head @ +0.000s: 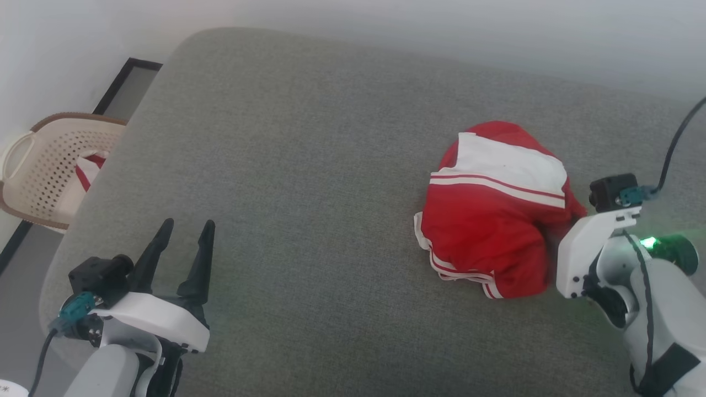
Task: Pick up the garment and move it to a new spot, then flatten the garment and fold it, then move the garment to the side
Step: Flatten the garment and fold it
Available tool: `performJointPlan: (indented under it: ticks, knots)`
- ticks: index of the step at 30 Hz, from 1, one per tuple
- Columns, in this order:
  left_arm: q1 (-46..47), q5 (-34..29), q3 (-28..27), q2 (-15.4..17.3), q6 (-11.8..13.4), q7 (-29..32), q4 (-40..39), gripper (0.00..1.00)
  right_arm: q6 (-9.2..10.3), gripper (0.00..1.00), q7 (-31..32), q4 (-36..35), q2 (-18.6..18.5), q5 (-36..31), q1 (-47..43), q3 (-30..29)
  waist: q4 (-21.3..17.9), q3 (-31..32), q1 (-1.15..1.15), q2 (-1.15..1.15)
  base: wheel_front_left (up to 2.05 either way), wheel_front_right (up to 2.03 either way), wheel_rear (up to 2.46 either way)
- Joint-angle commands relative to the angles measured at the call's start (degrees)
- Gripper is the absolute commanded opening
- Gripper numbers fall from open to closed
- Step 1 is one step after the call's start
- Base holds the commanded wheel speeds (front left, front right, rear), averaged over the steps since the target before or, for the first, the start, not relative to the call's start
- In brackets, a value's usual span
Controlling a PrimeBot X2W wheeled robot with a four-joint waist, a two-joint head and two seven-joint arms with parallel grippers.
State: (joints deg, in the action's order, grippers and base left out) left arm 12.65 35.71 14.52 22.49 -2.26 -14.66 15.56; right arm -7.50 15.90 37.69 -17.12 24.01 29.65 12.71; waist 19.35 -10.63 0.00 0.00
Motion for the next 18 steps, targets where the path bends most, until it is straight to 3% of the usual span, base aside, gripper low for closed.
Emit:
performJointPlan:
  ticks: [1,9,18]
  knots:
    - [0.79,-0.28,-0.11,-0.16,-0.11,-0.21,0.23,1.00,0.01,0.00,0.42,0.74,0.30,-0.45,0.17,0.07,0.06,-0.06,0.00,0.00,0.00,0.00,0.00]
    - [0.72,-0.13,-1.59,0.01,-0.64,-0.50,1.97,1.00,0.02,0.00,-1.16,-0.79,0.58,0.07,2.56,0.32,-1.67,0.89,0.00,0.00,0.00,0.00,0.00]
    - [-0.56,-0.53,-3.08,0.58,-0.76,-0.53,1.77,1.00,0.02,0.00,-0.28,-10.66,-1.03,3.01,-0.42,-1.26,-5.67,3.08,0.00,0.00,0.00,0.00,0.00]
